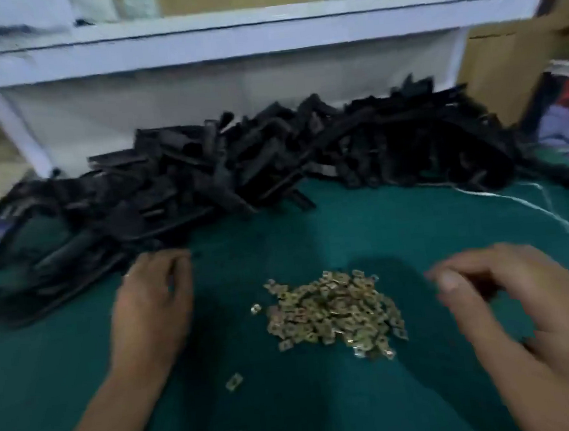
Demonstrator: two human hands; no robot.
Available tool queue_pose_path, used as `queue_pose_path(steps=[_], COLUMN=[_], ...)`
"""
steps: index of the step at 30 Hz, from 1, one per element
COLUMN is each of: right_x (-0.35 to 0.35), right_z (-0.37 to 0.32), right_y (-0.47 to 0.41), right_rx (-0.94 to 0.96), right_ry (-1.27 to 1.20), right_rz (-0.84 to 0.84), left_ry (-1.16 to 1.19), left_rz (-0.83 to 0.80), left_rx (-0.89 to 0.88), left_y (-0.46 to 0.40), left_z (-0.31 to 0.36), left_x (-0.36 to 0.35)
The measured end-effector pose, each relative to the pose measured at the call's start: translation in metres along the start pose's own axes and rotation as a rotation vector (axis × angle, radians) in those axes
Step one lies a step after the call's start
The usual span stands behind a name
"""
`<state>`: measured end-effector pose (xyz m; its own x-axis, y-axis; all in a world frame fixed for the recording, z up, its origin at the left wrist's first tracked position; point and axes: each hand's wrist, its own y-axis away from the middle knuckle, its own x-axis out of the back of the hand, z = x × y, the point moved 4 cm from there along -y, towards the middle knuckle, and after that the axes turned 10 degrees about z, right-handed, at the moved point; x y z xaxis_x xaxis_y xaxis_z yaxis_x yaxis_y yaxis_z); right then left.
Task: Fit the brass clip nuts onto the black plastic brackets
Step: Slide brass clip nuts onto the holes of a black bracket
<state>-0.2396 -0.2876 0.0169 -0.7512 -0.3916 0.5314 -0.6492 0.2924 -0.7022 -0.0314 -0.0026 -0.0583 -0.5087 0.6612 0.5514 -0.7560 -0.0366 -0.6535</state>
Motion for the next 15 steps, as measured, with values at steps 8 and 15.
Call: queue_pose_path(steps=[8, 15], right_x=[-0.129, -0.15], right_z=[-0.025, -0.013], right_y=[-0.046, -0.012], right_rx=[0.265, 0.217], right_ry=[-0.001, -0.08], right_rz=[-0.741, -0.48], left_ry=[-0.242, 0.04], left_rz=[-0.077, -0.07], left_rx=[-0.12, 0.334], left_y=[-0.01, -0.054], left_z=[-0.009, 0.01], left_x=[-0.015, -0.06])
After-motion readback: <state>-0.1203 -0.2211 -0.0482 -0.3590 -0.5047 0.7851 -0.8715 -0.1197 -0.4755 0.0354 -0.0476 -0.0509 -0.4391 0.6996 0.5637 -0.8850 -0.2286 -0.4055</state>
